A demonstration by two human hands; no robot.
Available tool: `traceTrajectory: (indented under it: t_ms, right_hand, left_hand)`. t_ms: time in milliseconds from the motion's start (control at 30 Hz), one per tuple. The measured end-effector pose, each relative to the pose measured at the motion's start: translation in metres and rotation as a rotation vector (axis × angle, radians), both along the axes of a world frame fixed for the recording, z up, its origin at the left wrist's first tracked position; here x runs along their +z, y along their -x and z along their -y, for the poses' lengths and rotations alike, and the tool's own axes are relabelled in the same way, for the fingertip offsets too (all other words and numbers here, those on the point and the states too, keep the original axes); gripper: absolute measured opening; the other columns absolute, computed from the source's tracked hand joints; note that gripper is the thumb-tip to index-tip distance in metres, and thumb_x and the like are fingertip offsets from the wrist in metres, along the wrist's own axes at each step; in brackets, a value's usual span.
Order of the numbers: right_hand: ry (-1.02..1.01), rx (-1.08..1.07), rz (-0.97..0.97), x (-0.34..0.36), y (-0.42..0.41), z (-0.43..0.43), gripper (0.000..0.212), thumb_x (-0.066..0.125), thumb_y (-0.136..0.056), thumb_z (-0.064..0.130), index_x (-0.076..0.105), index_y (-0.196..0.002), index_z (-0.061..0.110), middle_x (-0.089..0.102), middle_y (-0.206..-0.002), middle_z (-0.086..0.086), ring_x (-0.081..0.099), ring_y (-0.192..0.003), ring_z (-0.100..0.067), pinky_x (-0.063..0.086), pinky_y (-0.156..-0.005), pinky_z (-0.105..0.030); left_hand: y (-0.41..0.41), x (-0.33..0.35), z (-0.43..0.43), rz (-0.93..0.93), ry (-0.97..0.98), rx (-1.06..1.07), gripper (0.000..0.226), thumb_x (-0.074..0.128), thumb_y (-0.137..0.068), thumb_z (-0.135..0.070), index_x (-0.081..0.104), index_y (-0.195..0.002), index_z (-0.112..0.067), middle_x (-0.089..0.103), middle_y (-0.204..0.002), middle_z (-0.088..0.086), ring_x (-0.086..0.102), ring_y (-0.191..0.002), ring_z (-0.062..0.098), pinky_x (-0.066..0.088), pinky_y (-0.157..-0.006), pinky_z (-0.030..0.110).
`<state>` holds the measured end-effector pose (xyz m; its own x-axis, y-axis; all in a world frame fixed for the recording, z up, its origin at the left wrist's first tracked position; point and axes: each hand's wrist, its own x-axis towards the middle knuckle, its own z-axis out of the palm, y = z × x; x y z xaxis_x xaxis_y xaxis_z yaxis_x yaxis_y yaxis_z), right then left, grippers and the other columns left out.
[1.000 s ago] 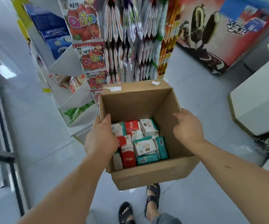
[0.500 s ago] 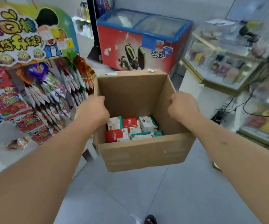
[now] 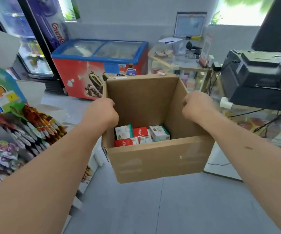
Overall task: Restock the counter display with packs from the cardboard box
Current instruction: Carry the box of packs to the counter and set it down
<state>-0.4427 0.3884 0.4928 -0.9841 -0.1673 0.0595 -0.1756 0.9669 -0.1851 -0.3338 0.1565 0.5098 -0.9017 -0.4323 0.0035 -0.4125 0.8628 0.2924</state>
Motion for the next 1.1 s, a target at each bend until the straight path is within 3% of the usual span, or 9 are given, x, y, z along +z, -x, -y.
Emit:
traceTrajectory:
  t_ms: [167, 367, 500, 667, 800, 933, 1100]
  right_hand:
    - [-0.021, -0.191, -0.017, 0.006, -0.016, -0.040, 0.038, 0.053, -0.084, 0.003, 0.069, -0.116, 0.016, 0.065, -0.115, -0.010, 0.063, -0.102, -0.029, 0.053, -0.079, -0.034]
    - [-0.003, -0.448, -0.027, 0.018, -0.054, -0.091, 0.035, 0.055, -0.083, 0.003, 0.072, -0.109, 0.019, 0.067, -0.109, -0.007, 0.061, -0.095, -0.028, 0.050, -0.072, -0.031]
    - [0.043, -0.608, -0.029, 0.027, -0.086, -0.134, 0.032, 0.055, -0.082, 0.002, 0.072, -0.104, 0.018, 0.067, -0.108, -0.007, 0.060, -0.093, -0.028, 0.050, -0.076, -0.031]
    - [0.067, -0.781, -0.044, 0.029, -0.134, -0.201, 0.028, 0.056, -0.082, 0.002, 0.072, -0.099, 0.017, 0.067, -0.096, -0.005, 0.061, -0.082, -0.024, 0.049, -0.064, -0.029]
    - [0.086, -0.889, -0.055, 0.027, -0.166, -0.265, 0.024, 0.057, -0.083, 0.002, 0.073, -0.094, 0.017, 0.067, -0.088, -0.005, 0.060, -0.074, -0.020, 0.044, -0.054, -0.025]
    - [0.123, -0.952, -0.089, 0.024, -0.188, -0.337, 0.023, 0.060, -0.085, 0.003, 0.073, -0.098, 0.017, 0.069, -0.096, -0.006, 0.062, -0.077, -0.020, 0.047, -0.061, -0.025]
    - [0.151, -0.995, -0.094, 0.019, -0.210, -0.425, 0.025, 0.059, -0.086, 0.001, 0.073, -0.101, 0.015, 0.070, -0.099, -0.007, 0.063, -0.080, -0.021, 0.051, -0.067, -0.027]
  left_hand:
    - [0.032, 0.007, -0.027, 0.014, 0.000, -0.169, 0.058, 0.054, -0.085, 0.000, 0.050, -0.140, -0.018, 0.052, -0.139, 0.010, 0.051, -0.125, 0.029, 0.047, -0.098, 0.040]
    - [0.055, 0.014, -0.069, -0.038, -0.025, -0.425, 0.051, 0.054, -0.087, -0.003, 0.055, -0.135, -0.019, 0.058, -0.127, 0.009, 0.057, -0.113, 0.028, 0.054, -0.091, 0.043]
    - [0.060, 0.022, -0.112, -0.049, -0.045, -0.577, 0.055, 0.051, -0.086, 0.000, 0.052, -0.138, -0.019, 0.056, -0.132, 0.011, 0.055, -0.118, 0.030, 0.053, -0.092, 0.043]
    - [0.057, 0.024, -0.191, -0.074, -0.050, -0.743, 0.045, 0.050, -0.086, 0.000, 0.060, -0.127, -0.017, 0.059, -0.108, 0.007, 0.058, -0.097, 0.025, 0.056, -0.079, 0.038]
    - [0.047, 0.023, -0.264, -0.056, -0.035, -0.838, 0.052, 0.050, -0.086, 0.000, 0.055, -0.134, -0.020, 0.058, -0.123, 0.008, 0.057, -0.105, 0.025, 0.054, -0.079, 0.034]
    - [0.039, 0.023, -0.339, -0.026, -0.015, -0.909, 0.048, 0.050, -0.084, -0.001, 0.059, -0.127, -0.019, 0.059, -0.114, 0.006, 0.048, -0.087, 0.018, 0.046, -0.070, 0.028]
    - [0.025, 0.020, -0.433, -0.029, -0.014, -0.939, 0.047, 0.050, -0.085, 0.000, 0.059, -0.127, -0.019, 0.060, -0.120, 0.006, 0.047, -0.087, 0.016, 0.046, -0.071, 0.028]
